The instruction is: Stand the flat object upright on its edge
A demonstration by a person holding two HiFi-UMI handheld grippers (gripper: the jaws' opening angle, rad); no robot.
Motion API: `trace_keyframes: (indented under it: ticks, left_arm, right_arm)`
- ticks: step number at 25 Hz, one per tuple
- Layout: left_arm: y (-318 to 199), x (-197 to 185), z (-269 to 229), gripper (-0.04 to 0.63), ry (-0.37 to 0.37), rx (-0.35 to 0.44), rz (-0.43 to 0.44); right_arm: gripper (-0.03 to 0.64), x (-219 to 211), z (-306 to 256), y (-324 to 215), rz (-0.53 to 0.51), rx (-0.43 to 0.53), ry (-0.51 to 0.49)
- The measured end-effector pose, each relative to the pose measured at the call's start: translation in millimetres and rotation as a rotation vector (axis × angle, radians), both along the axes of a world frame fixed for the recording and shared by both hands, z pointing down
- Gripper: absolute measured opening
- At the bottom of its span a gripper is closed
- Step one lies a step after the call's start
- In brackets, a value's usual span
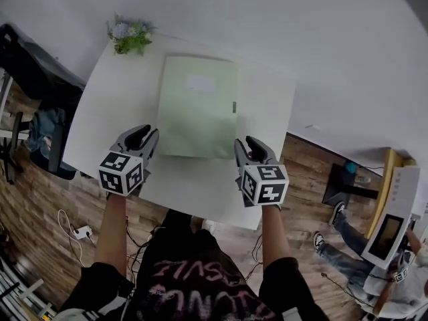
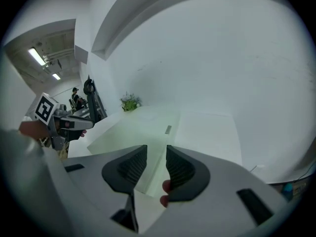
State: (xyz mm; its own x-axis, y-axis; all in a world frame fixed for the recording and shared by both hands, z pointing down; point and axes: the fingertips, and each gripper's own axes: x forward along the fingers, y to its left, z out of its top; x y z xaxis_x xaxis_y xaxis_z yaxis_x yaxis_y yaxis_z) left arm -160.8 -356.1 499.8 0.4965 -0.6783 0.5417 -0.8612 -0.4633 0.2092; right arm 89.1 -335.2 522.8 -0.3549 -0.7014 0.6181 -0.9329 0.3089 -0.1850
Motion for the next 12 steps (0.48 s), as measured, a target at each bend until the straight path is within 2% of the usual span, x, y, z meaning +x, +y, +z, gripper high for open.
trace_keyframes:
  ticks: [6, 9, 12]
  left_arm:
    - [-7, 6, 22, 0.183, 0.013, -0.074, 0.036]
    - [-10, 12, 31, 0.223, 0.011, -0.11, 0.071]
    - [-15, 13, 39, 0.249, 0.016, -0.139, 0.068]
  right_arm:
    - [0.158, -8, 21, -9, -0.028, -0.066, -0.046]
    - [0.201, -14, 30, -14, -0.049, -0.1, -0.08]
    - [0.241, -18, 34, -18, -0.066, -0.12, -0.106]
